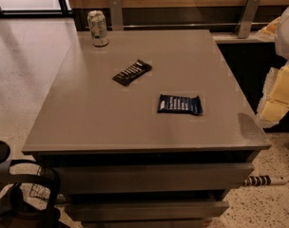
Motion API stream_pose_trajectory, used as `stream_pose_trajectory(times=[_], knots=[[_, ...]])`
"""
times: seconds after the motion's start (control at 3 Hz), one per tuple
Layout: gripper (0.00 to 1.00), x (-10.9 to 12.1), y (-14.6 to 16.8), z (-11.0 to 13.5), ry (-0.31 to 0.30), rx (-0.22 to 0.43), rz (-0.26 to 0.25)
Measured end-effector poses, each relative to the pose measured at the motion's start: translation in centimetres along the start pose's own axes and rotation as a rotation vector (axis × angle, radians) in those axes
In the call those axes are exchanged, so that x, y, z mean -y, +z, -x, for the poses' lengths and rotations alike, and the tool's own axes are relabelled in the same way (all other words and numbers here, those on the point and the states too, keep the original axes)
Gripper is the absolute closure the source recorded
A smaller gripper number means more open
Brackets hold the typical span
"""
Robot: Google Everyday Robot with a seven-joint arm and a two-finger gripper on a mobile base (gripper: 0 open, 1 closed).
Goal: Move rxbar blueberry near 7up can
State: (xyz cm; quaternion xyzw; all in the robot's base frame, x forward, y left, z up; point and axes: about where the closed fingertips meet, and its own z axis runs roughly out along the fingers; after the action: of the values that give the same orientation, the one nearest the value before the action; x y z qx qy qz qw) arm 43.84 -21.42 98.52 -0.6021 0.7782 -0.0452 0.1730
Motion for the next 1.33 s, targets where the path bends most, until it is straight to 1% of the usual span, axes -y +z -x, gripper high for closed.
stream_pose_trajectory(times=[0.33,0.67,1.0,1.33], knots=[[0.00,0.2,0.1,0.1,0.001,0.012,0.003],[0.00,0.9,1.2,0.2,0.006,0.076,0.030],[0.00,2.2,4.7,0.5,0.030,0.245,0.094],[0.00,2.8,7.1,1.4,0.043,0.393,0.111]])
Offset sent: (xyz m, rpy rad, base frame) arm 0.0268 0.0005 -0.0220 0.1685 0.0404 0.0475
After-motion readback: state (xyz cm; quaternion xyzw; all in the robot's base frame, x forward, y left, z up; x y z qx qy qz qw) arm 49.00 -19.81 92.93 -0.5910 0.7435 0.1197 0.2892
